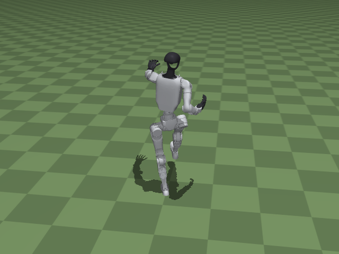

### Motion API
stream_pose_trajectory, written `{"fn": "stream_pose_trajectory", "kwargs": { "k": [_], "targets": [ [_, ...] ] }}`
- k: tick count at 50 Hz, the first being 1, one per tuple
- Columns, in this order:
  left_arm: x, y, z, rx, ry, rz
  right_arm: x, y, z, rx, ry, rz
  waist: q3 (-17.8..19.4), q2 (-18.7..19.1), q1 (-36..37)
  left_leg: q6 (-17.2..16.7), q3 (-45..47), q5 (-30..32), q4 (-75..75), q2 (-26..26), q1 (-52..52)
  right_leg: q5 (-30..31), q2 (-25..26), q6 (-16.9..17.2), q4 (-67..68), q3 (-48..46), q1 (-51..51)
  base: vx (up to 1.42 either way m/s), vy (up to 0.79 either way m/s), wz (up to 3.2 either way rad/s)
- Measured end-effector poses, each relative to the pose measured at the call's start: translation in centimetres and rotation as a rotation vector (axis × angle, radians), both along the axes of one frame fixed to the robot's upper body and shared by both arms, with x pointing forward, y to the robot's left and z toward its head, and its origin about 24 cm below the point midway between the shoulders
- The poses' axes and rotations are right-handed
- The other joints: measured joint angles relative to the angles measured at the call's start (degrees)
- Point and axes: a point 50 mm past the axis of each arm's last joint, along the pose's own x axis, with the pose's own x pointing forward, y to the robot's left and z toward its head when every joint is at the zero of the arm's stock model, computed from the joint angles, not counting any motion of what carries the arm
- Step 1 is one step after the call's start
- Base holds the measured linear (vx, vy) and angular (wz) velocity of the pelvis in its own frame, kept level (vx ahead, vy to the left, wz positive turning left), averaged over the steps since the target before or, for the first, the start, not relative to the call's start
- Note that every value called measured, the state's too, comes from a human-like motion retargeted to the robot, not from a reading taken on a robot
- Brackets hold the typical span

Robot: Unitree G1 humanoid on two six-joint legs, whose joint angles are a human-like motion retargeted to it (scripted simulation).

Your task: Kungfu

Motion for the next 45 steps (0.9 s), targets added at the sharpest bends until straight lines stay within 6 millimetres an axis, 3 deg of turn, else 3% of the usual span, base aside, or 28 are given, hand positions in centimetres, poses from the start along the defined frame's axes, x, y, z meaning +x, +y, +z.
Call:
{"fn": "stream_pose_trajectory", "kwargs": {
  "k": [3, 5, 8, 10, 14, 17, 20, 21, 22, 23, 25, 27, 28, 30, 33, 34, 35, 40, 43, 45],
  "targets": [
    [-0.4, -0.9, -1.3, -0.030, 0.049, -0.126, 3.6, 1.3, 2.4, -0.112, -0.117, 0.116, -1.6, 0.9, 1.9, -0.4, -0.3, 0.0, 0.8, -1.0, -1.7, -0.9, -0.6, 0.8, 1.3, 2.7, 3.6, 0.12, 0.06, -0.09],
    [-1.0, -1.8, -2.5, -0.139, 0.081, -0.241, 6.2, 2.5, 4.3, -0.195, -0.222, 0.167, -3.6, 1.5, 4.0, -1.0, -0.5, 0.2, 1.3, -1.8, -3.9, -3.2, -1.4, 1.4, 2.6, 3.0, 6.9, 0.06, 0.02, -0.18],
    [-2.7, -3.2, -4.6, -0.494, 0.236, -0.486, 10.5, 4.7, 8.2, -0.330, -0.420, 0.198, -8.0, 2.3, 9.1, -2.1, -0.1, 0.1, 3.2, -2.9, -9.2, -6.7, -2.1, 2.9, 6.8, 4.2, 12.4, 0.04, 0.02, -0.47],
    [-4.7, -5.0, -7.3, -0.785, 0.390, -0.699, 13.1, 6.3, 11.5, -0.413, -0.570, 0.192, -10.8, 2.3, 13.9, -3.0, 0.4, 0.1, 4.0, -3.1, -12.1, -8.2, -2.2, 4.1, 9.9, 5.3, 17.2, -0.02, 0.01, -0.72],
    [-11.6, -9.0, -16.0, -1.388, 0.627, -0.984, 17.5, 8.8, 19.2, -0.605, -0.821, 0.138, -14.6, -1.3, 26.7, -4.5, 4.2, -1.0, 8.6, -3.0, -19.0, -10.3, -4.6, 5.1, 13.7, 3.3, 30.1, -0.10, -0.08, -0.70],
    [-18.5, -11.7, -21.8, -1.781, 0.783, -0.987, 20.2, 8.0, 25.6, -0.820, -0.897, 0.015, -15.5, -4.6, 34.7, -5.1, 3.7, -2.4, 14.5, -3.9, -25.7, -9.8, -6.0, 2.6, 12.1, -2.8, 40.4, -0.27, -0.19, 0.39],
    [-23.7, -11.9, -23.9, -2.010, 0.790, -0.886, 23.0, 5.2, 30.3, -1.056, -0.813, -0.191, -15.2, -8.2, 41.8, -5.4, 3.4, -4.7, 24.0, -5.2, -34.6, -7.0, -3.2, 2.9, 7.0, -1.4, 48.5, -0.34, -0.32, 0.56],
    [-24.6, -11.4, -23.8, -2.014, 0.782, -0.850, 24.2, 3.7, 31.0, -1.138, -0.733, -0.286, -15.1, -10.1, 43.8, -5.1, 3.8, -5.6, 26.7, -5.9, -37.7, -4.0, -2.5, 4.8, 5.1, -0.2, 50.2, -0.40, -0.41, 0.46],
    [-25.3, -10.8, -23.6, -2.007, 0.779, -0.823, 25.1, 1.9, 31.6, -1.216, -0.632, -0.387, -15.0, -11.8, 45.5, -4.9, 4.1, -6.3, 29.3, -6.5, -40.7, -2.6, -1.9, 6.7, 3.4, 0.4, 51.6, -0.43, -0.40, 0.60],
    [-25.7, -10.1, -23.1, -1.978, 0.786, -0.812, 25.9, -0.3, 32.0, -1.290, -0.494, -0.502, -15.0, -13.2, 46.8, -4.8, 3.9, -6.8, 31.5, -7.0, -43.3, -4.6, -1.4, 8.8, 2.1, -0.2, 52.4, -0.39, -0.36, 0.57],
    [-26.4, -9.3, -22.5, -1.927, 0.795, -0.795, 26.7, -4.2, 31.8, -1.449, -0.124, -0.653, -14.9, -15.0, 48.4, -4.8, 3.8, -7.2, 35.0, -7.2, -47.5, -10.1, -1.4, 9.9, 0.9, -3.0, 52.4, -0.35, -0.28, 0.24],
    [-26.3, -9.6, -22.1, -1.915, 0.777, -0.807, 26.4, -6.6, 31.0, -1.390, 0.220, -0.864, -13.6, -14.5, 50.4, -4.8, 3.9, -7.6, 37.4, -5.7, -49.6, -15.5, -0.3, 9.2, 2.2, -1.0, 50.6, -0.40, -0.18, -0.26],
    [-26.2, -9.8, -22.0, -1.912, 0.778, -0.817, 26.4, -6.5, 30.9, -1.354, 0.272, -0.878, -12.7, -14.0, 50.6, -4.8, 3.5, -7.5, 38.0, -5.3, -50.1, -17.3, 0.2, 8.9, 2.9, -1.2, 50.2, -0.42, -0.17, -0.01],
    [-25.9, -9.9, -22.0, -1.903, 0.804, -0.827, 27.4, -4.4, 31.4, -1.316, 0.138, -0.755, -11.4, -12.8, 49.0, -5.1, 2.1, -6.8, 38.8, -4.9, -50.6, -19.1, 2.1, 8.2, 4.0, -1.6, 49.9, -0.34, -0.15, 0.33],
    [-25.8, -10.0, -22.3, -1.919, 0.837, -0.829, 28.0, 0.3, 31.7, -1.364, -0.312, -0.680, -10.9, -11.1, 45.9, -6.4, 0.8, -5.0, 36.8, -4.5, -50.0, -18.8, 4.1, 8.2, 4.7, -1.3, 49.5, -0.19, -0.06, 0.32],
    [-25.6, -9.8, -22.2, -1.913, 0.836, -0.830, 28.0, 0.9, 31.5, -1.370, -0.386, -0.684, -10.9, -11.0, 45.4, -6.6, 1.3, -4.4, 35.7, -4.0, -49.7, -18.3, 4.1, 8.2, 4.5, -1.4, 49.3, -0.08, -0.01, 0.02],
    [-25.4, -9.6, -22.0, -1.901, 0.833, -0.833, 27.9, 1.2, 31.2, -1.377, -0.421, -0.691, -11.0, -11.1, 45.2, -6.7, 1.9, -3.8, 34.6, -3.3, -49.4, -17.7, 4.0, 8.3, 4.3, -1.5, 49.1, -0.07, -0.02, -0.07],
    [-22.4, -8.1, -20.7, -1.780, 0.745, -0.838, 28.4, -0.3, 29.4, -1.300, -0.234, -0.634, -10.8, -11.9, 45.0, -7.0, 5.8, -3.1, 29.2, -1.6, -47.9, -12.8, 3.6, 7.9, 2.0, -1.8, 48.2, 0.00, -0.01, -0.01],
    [-20.0, -6.6, -20.0, -1.705, 0.677, -0.792, 27.9, -0.1, 29.7, -1.199, -0.334, -0.600, -11.2, -12.6, 44.2, -4.2, 12.8, -7.0, 27.5, 1.9, -46.5, -8.5, 2.3, 9.6, 0.3, -3.6, 48.2, 0.18, 0.03, 0.05],
    [-18.5, -5.7, -19.7, -1.650, 0.661, -0.751, 27.6, 0.3, 29.8, -1.143, -0.411, -0.570, -11.5, -12.8, 43.7, -4.4, 14.4, -8.0, 26.8, 3.0, -45.5, -5.9, 1.9, 10.9, -0.4, -4.3, 48.5, 0.29, 0.08, -0.05]
  ]
}}
